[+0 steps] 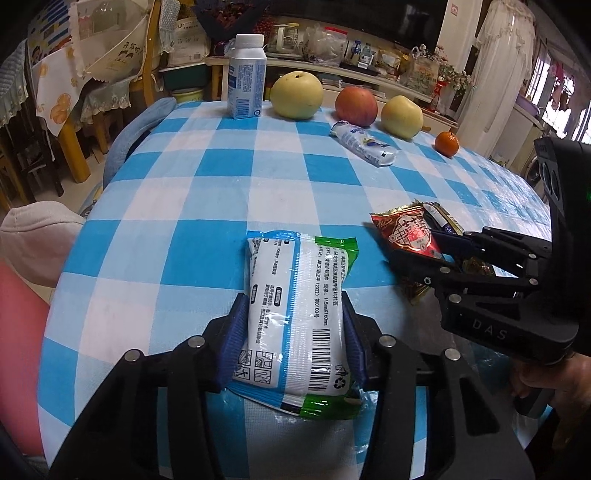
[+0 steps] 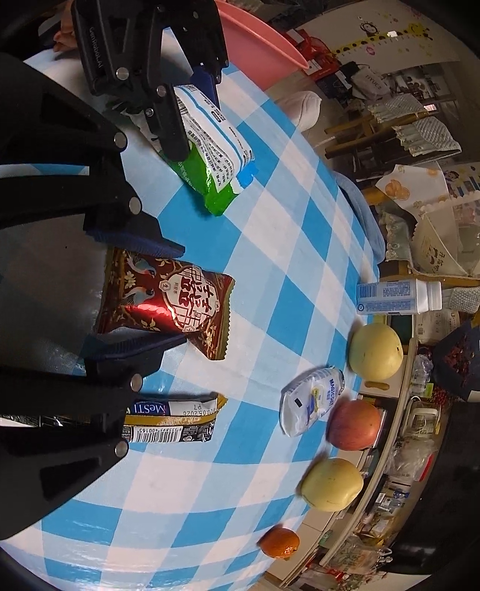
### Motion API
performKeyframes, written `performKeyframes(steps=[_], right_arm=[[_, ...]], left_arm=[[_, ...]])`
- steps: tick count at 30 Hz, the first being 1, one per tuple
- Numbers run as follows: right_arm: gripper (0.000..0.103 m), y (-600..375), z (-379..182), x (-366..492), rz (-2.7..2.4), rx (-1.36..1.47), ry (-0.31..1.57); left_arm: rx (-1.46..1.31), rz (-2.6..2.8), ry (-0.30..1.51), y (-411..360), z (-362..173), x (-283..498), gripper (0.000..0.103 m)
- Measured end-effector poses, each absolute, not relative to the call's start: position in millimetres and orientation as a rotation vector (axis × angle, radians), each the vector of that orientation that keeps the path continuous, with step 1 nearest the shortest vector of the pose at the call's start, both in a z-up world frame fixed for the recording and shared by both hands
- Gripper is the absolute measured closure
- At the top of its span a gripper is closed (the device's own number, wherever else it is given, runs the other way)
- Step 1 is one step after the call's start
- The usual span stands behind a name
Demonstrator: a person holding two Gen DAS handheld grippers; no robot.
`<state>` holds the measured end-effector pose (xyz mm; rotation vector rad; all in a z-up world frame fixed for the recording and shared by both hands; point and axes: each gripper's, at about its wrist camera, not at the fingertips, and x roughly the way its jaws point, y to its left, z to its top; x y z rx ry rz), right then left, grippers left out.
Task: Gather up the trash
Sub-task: 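Regrip the red wrapper with the right gripper, leaving the gold bar on the table, then carry the green packet and red wrapper to the pink bucket and open both grippers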
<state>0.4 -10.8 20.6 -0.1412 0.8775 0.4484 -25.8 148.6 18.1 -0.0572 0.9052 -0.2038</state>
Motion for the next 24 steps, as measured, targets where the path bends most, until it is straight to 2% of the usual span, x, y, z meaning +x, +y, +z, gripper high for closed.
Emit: performKeyframes(steps=[5,24], right_arm=[[0.069,-3.1,26.1,-8.4,0.452,-0.194,0.833],[0.07,14.3,45.2,-42.6,0.466,-0.18,0.748]], left_arm=[[-0.09,-0.216,0.911,154.2,18.5,-26.8,0.055],[-0.091,-0.21,0.895,166.6,27.3,-32.8,0.058]])
